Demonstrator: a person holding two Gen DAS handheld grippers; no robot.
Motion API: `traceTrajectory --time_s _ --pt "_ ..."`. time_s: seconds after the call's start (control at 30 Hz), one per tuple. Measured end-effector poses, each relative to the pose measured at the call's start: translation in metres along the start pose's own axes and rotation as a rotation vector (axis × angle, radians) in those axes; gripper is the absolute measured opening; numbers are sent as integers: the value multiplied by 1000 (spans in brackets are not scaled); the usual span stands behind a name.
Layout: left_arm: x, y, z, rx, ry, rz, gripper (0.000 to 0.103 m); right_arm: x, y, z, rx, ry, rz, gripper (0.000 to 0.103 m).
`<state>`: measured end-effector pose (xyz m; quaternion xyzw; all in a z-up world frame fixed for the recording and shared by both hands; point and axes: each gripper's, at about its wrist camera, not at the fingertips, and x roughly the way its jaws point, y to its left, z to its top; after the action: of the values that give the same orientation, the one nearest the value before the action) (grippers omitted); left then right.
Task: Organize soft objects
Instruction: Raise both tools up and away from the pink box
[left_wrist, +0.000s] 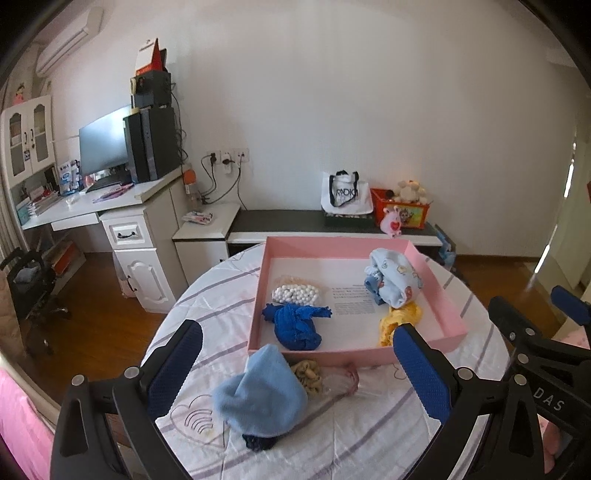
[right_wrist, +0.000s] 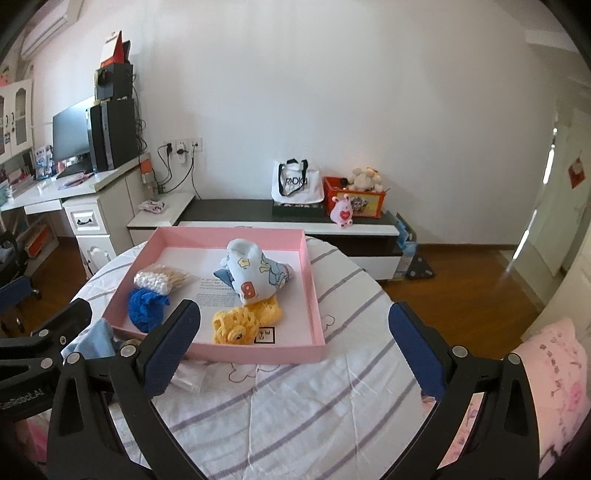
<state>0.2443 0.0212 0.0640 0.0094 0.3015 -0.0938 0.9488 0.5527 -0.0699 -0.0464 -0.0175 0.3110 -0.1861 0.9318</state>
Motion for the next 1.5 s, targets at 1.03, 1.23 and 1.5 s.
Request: traceTrajectory --time_s 1.03,1.23,1.5 --pt "-159 -18 -54 16 -277 27 103 -143 -6 -21 -1 -263 -1 103" --pt "-173 -22 -65 21 -327 38 103 -164 -8 -22 3 -313 -10 103" --pt "-190 -31 -77 45 -387 39 103 -188 -11 -24 8 -376 -19 103"
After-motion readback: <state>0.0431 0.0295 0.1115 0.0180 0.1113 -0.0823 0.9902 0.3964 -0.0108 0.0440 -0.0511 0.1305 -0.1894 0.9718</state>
